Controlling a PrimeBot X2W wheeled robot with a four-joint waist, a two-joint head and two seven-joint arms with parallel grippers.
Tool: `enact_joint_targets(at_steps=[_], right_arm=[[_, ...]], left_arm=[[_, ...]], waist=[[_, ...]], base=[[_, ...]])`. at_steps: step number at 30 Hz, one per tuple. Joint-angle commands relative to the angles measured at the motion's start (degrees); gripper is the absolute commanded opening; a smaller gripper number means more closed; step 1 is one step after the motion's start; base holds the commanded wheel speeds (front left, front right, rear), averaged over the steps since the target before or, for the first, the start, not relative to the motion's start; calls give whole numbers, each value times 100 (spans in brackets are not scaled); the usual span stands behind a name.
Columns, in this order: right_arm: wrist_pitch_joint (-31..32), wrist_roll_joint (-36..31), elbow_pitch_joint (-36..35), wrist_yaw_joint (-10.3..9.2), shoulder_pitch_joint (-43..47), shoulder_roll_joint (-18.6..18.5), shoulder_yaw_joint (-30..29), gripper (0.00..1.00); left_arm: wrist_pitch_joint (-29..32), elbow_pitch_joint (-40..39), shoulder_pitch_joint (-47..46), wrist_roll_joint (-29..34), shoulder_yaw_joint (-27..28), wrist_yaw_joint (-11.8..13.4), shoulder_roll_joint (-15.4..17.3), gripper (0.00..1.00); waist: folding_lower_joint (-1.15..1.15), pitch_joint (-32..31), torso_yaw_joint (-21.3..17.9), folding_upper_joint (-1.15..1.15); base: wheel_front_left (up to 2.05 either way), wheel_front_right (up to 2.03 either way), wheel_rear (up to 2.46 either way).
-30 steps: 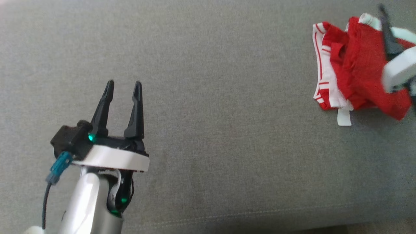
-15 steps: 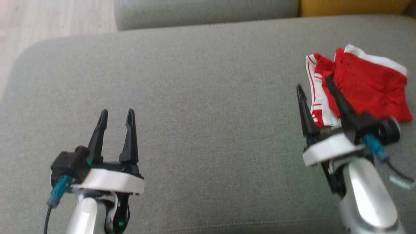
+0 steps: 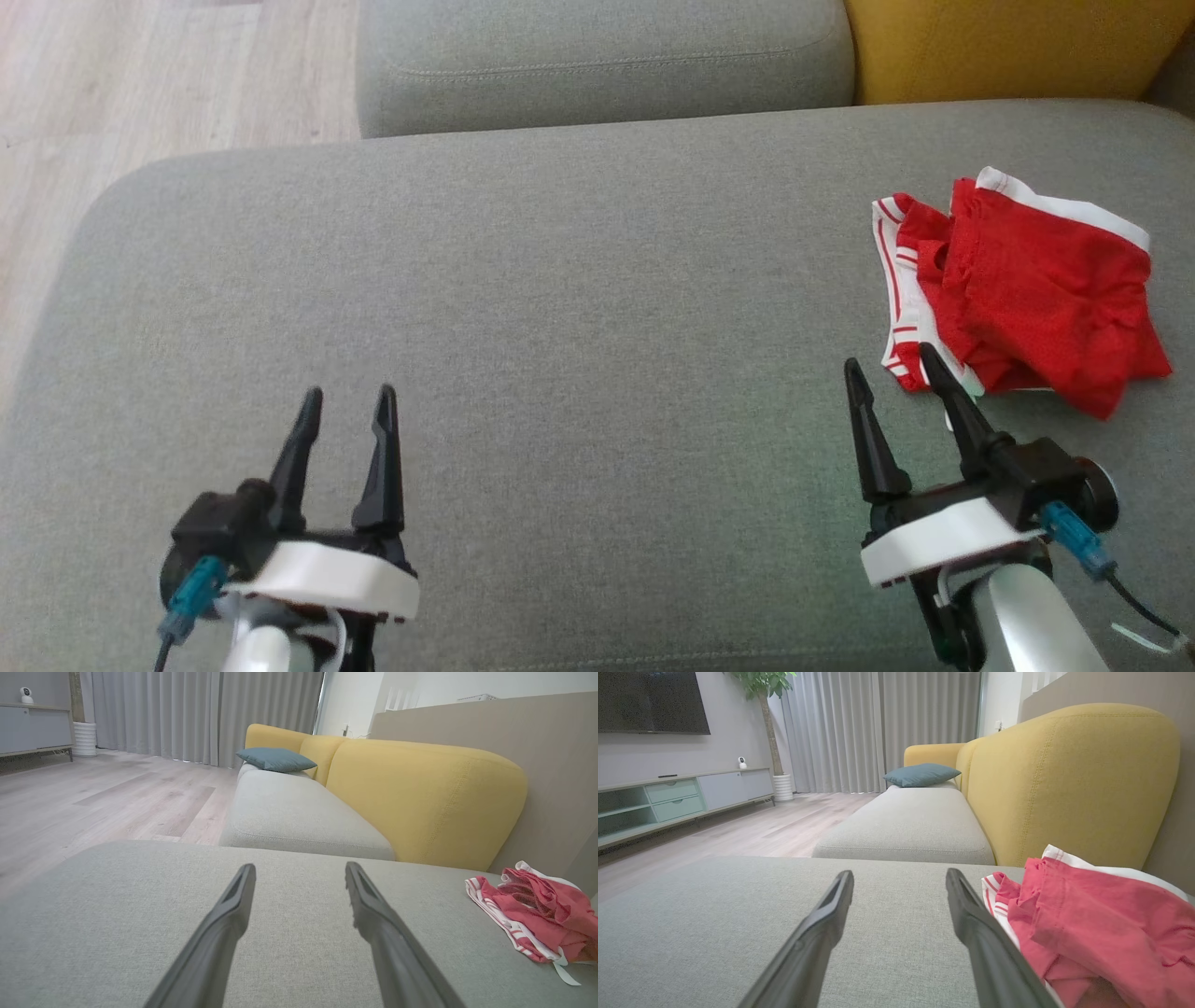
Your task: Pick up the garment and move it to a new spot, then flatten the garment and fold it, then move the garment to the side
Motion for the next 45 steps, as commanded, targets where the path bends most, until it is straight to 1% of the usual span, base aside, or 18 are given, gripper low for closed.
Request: enact_joint_targets(at_steps=[1,4,7,12,14,18,23,33,34,38,45], right_arm=[[-80,62,-181,19,-112,23,149,100],[-90,63,-182,19,-104,23,160,100],[-96,48,-179,19,-101,23,159,100],[-103,60,-177,19,-103,23,164,100],[-105,72,-171,19,-106,23,166,100],[-108,99,-169,19,-123,23,170,100],[-112,73,-151,19,-140,23,125,100],[-114,90,-122,19,-144,23,99,100],[-49,83,40,0,6,11,-14,0],[-39,92,347,0,161,12,9,0],[44,615,309,1,156,-15,-28,0]], left_arm=[[-28,-61,-146,-116,144,26,33,100],[-28,-152,-180,-90,184,55,33,100],[-28,-153,-154,-195,168,-15,33,100],[-28,-234,-130,-129,204,-12,33,100],[-28,-165,-90,-117,160,-72,33,100],[-28,-144,-106,-179,191,-88,33,100],[-28,-48,-91,-489,184,-140,33,100],[-28,-239,-100,-551,323,-90,33,100],[2,-46,88,-503,114,-101,2,0],[8,292,212,-512,88,-104,-13,0],[111,316,164,-938,149,-131,2,0]], waist=[[0,-7,-4,0],[0,-13,-5,0],[0,-19,-8,0],[0,-5,-15,0],[0,1,-17,0],[0,25,-17,0],[0,27,-16,0],[0,8,-25,0],[0,8,-25,0],[0,8,-26,0],[0,6,-21,0]], base=[[0,0,0],[0,0,0],[0,0,0],[0,0,0],[0,0,0],[0,0,0],[0,0,0],[0,0,0],[0,0,0],[0,0,0],[0,0,0]])
